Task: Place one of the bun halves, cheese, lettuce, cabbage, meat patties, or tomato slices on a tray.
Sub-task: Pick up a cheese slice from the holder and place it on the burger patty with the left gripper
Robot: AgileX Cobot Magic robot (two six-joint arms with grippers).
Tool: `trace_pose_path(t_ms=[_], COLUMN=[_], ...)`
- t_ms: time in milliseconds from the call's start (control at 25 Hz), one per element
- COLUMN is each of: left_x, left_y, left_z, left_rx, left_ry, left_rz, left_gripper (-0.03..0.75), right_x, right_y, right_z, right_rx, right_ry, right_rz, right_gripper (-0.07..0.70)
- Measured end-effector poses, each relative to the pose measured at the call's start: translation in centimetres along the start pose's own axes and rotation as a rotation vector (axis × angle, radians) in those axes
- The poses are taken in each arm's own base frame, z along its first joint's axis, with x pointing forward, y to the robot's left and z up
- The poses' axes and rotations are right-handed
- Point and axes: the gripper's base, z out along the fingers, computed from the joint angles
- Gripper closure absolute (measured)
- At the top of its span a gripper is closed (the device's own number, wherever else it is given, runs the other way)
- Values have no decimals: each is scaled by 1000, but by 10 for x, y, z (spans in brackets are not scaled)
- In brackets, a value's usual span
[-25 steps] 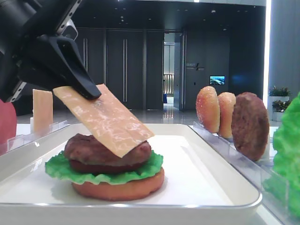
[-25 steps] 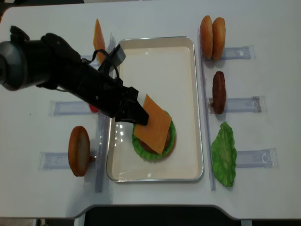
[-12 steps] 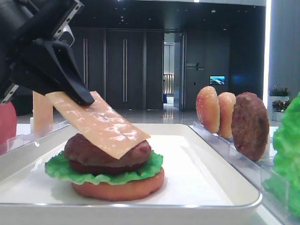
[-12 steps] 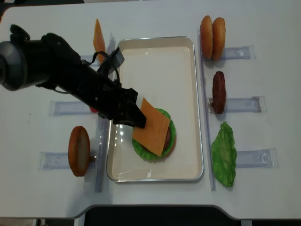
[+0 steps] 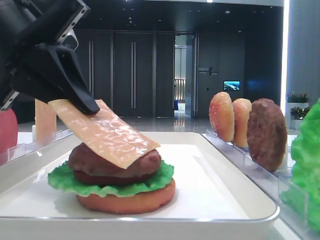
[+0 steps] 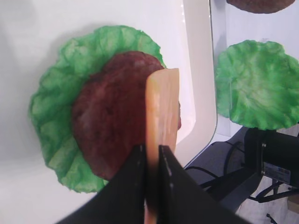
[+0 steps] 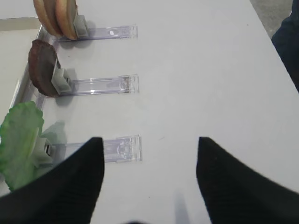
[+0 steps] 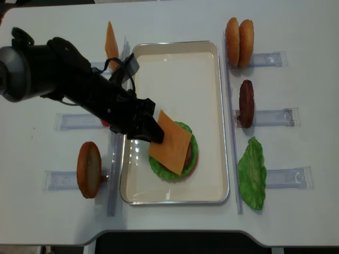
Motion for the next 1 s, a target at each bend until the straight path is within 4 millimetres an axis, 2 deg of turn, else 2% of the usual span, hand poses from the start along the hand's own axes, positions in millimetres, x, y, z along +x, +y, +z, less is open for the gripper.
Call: trace_pose_path(t_ms=[120,400,760,1000], left_x=[0,1,2,-4], left_y=[0,5,3,-5], left_z=[0,0,-6,-23], left_rx=[-3,-53,-79,-154], left_ry=[-2,10,1,-20], left_rz=[-17,-20,-20,9], left_gripper=[659,536,267,241], right_x=[0,0,0,0], right_y=[0,0,0,0], right_z=[0,0,0,0], right_rx=[0,0,0,0], right_ry=[0,0,0,0], right_rz=[0,0,0,0], right_gripper=[216,216,216,216])
